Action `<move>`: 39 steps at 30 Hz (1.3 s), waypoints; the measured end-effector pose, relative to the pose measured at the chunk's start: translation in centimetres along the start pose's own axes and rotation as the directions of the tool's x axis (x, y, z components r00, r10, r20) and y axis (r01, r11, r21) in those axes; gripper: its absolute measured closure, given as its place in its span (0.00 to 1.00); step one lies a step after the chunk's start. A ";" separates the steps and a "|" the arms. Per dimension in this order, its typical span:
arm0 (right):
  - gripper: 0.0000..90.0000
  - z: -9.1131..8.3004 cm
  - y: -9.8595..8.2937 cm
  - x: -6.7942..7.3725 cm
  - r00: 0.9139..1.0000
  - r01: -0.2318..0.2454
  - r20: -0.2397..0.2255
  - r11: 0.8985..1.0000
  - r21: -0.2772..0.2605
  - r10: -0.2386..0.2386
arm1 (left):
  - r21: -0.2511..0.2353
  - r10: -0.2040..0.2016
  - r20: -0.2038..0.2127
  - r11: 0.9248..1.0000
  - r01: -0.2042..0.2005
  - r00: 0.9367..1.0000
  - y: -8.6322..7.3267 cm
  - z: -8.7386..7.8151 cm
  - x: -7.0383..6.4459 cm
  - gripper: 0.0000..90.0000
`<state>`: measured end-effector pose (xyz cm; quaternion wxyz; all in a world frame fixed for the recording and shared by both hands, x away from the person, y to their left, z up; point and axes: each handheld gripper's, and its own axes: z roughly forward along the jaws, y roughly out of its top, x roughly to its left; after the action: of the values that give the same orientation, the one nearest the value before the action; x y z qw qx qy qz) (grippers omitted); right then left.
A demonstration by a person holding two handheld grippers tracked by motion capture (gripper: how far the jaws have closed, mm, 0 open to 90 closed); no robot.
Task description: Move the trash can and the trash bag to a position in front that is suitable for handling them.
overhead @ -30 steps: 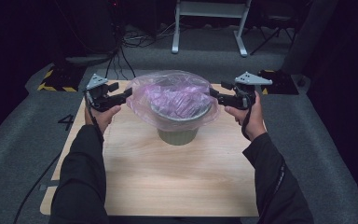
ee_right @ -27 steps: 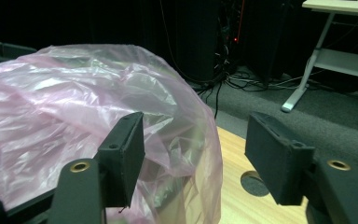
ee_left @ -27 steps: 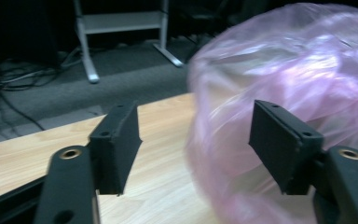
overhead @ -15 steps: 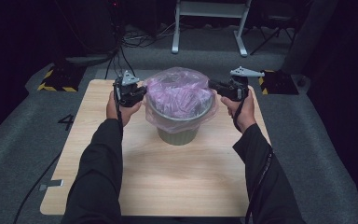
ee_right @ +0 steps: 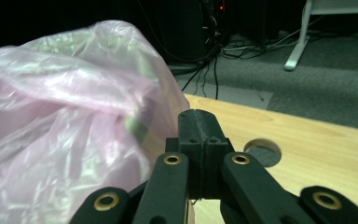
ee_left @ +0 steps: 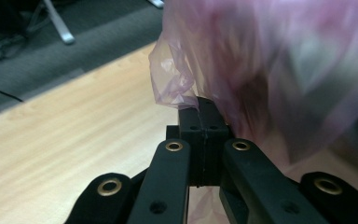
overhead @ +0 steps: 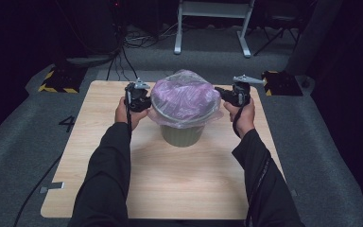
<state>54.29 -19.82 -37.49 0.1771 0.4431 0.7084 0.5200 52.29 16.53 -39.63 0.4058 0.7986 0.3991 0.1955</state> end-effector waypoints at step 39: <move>0.42 -6.8 -5.1 5.8 0.858 0.513 -0.022 0.859 -0.008 -0.513 | -0.164 0.265 -0.082 0.947 -0.275 0.961 -5.7 -8.6 -5.7 0.26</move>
<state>44.05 -19.38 -38.14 0.3013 0.2327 0.8023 0.4598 40.62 18.26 -39.03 0.4314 0.8011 0.2793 0.3069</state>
